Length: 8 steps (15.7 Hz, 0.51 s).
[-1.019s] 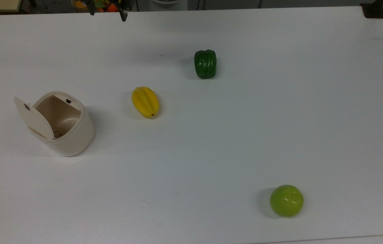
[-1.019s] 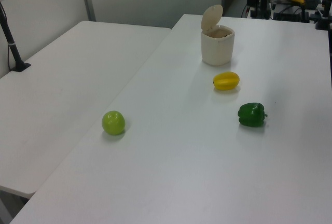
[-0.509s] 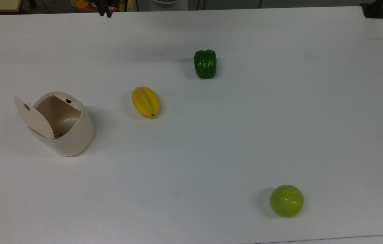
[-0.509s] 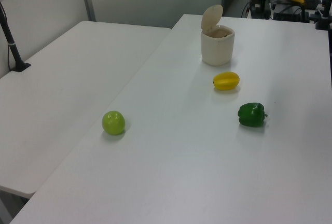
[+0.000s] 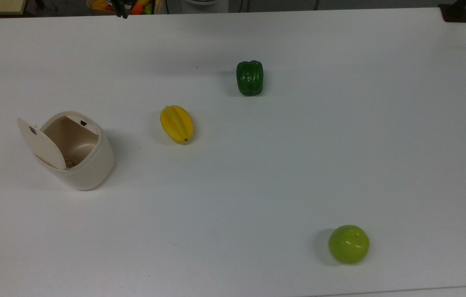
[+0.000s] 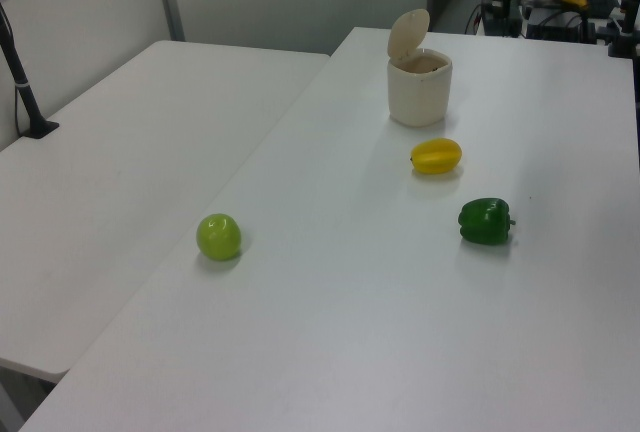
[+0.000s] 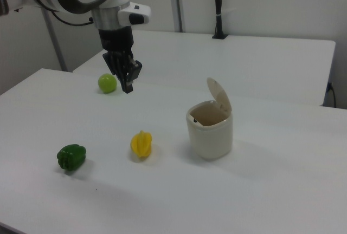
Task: Close garbage bin
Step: 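Move the gripper over to the open lid of the cream bin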
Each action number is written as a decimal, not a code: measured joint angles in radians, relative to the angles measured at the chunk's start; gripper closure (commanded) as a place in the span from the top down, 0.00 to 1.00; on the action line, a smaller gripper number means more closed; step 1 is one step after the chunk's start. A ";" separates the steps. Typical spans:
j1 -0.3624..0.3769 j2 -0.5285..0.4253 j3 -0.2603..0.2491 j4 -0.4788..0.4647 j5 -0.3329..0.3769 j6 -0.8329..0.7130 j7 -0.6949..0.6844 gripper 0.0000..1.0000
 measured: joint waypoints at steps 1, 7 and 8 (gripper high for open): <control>-0.001 0.000 0.000 0.002 0.000 0.014 0.015 0.12; -0.021 0.000 0.000 0.007 0.000 0.194 0.120 0.12; -0.022 0.001 0.000 0.006 0.000 0.236 0.139 0.12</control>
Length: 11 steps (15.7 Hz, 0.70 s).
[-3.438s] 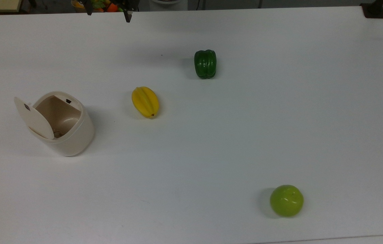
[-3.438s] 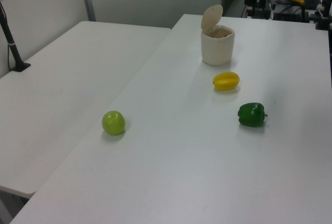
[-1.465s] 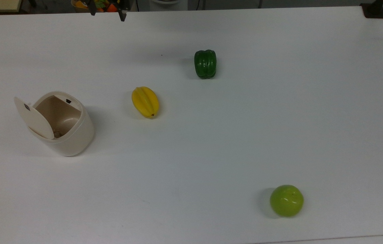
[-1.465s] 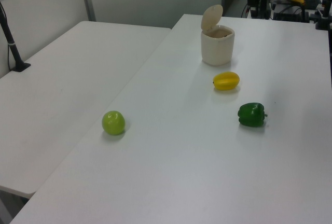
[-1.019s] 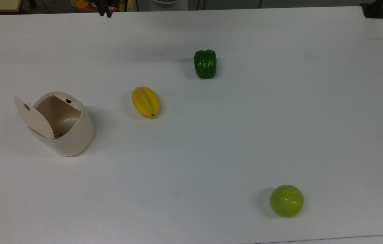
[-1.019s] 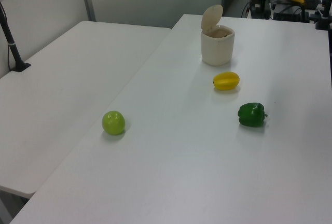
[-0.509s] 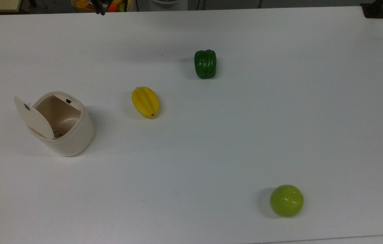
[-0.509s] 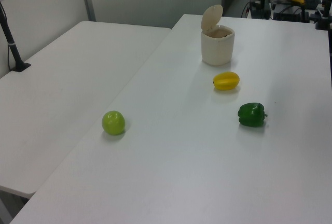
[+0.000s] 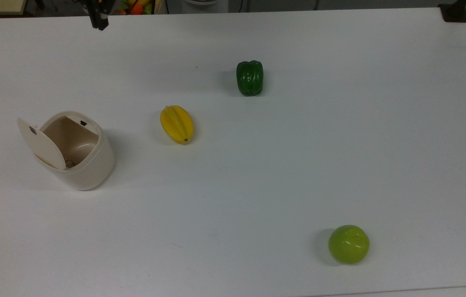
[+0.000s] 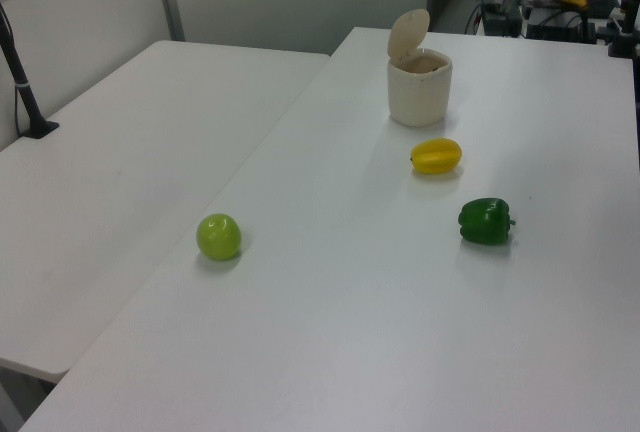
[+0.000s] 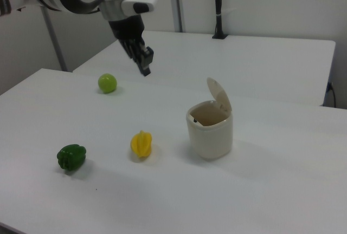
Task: Close garbage bin
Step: 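Move the gripper over to the open lid of the cream bin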
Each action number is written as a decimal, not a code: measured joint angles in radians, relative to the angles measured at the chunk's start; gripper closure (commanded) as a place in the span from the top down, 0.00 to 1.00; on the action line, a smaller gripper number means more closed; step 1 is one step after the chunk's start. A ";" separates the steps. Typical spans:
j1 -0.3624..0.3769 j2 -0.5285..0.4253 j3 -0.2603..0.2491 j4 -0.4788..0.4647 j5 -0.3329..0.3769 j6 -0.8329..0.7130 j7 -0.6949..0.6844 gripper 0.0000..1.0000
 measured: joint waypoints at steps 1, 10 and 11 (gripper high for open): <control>-0.001 0.001 0.000 0.000 0.000 0.045 0.018 0.12; -0.040 0.042 -0.001 -0.002 0.000 0.424 0.147 0.12; -0.046 0.055 -0.001 0.005 0.000 0.457 0.157 0.12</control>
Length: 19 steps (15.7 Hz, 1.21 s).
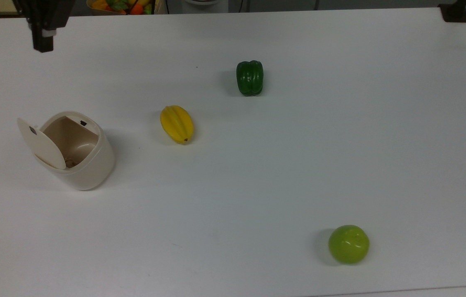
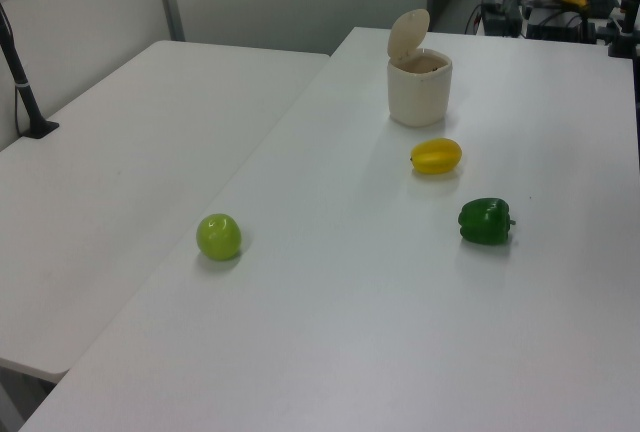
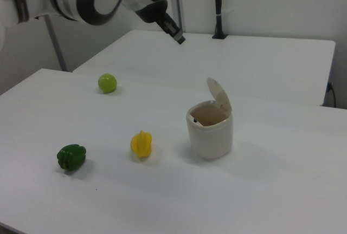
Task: Close garbage bin
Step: 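Move the gripper over to the open lid of the cream bin, then push the raised lid down onto the bin opening with the gripper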
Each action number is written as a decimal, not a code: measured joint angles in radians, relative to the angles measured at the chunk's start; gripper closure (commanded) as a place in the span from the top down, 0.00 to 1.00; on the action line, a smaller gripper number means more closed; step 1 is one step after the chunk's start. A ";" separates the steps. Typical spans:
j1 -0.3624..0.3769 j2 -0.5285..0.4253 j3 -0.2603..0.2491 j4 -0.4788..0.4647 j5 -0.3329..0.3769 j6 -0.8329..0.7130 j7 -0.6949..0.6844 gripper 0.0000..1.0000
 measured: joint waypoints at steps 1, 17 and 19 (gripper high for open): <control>-0.005 0.017 0.000 0.011 0.000 0.021 0.009 0.12; -0.086 0.312 -0.001 0.115 -0.008 0.222 0.046 0.12; -0.086 0.325 0.000 0.116 -0.019 0.222 0.047 0.12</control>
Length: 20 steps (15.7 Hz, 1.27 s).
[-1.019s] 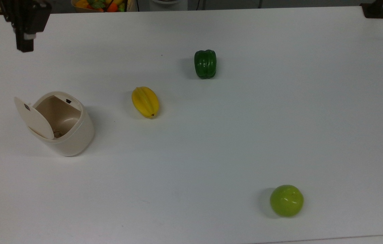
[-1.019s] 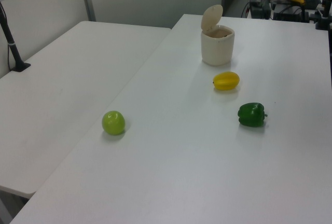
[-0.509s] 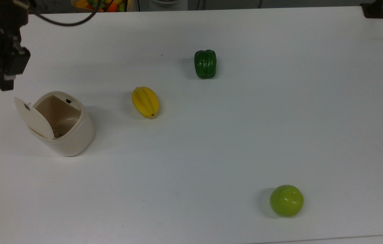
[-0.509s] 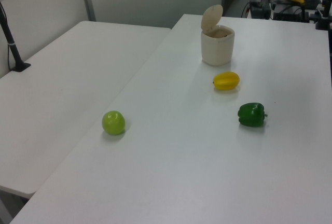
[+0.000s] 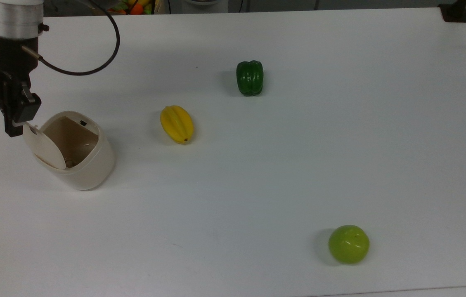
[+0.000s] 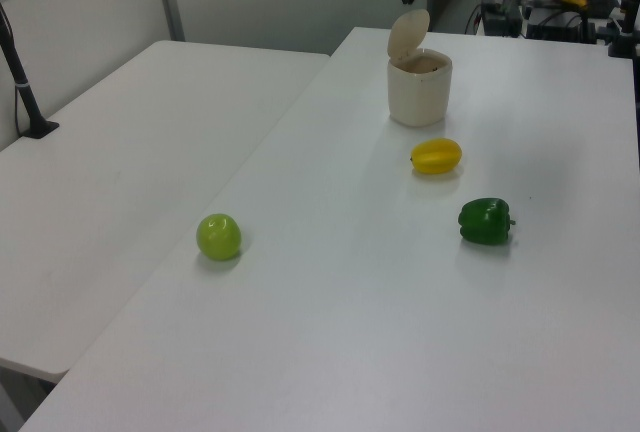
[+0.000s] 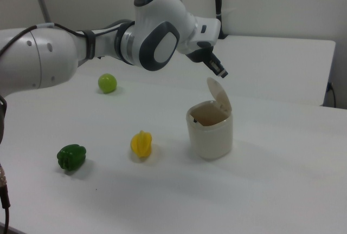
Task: Close garbage bin
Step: 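Push the raised lid down onto the bin opening with the gripper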
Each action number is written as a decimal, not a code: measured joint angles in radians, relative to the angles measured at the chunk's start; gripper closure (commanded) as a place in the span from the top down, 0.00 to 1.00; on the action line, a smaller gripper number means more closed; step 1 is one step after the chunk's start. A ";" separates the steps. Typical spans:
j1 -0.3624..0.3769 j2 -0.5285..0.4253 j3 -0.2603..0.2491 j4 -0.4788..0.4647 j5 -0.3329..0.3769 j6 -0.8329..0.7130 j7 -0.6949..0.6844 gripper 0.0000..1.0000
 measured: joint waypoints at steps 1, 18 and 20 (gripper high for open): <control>0.000 0.004 0.000 0.000 -0.005 0.000 0.000 0.12; 0.016 0.010 0.011 0.005 -0.021 -0.246 -0.064 0.12; 0.027 0.011 0.015 0.005 -0.021 -0.285 -0.082 0.12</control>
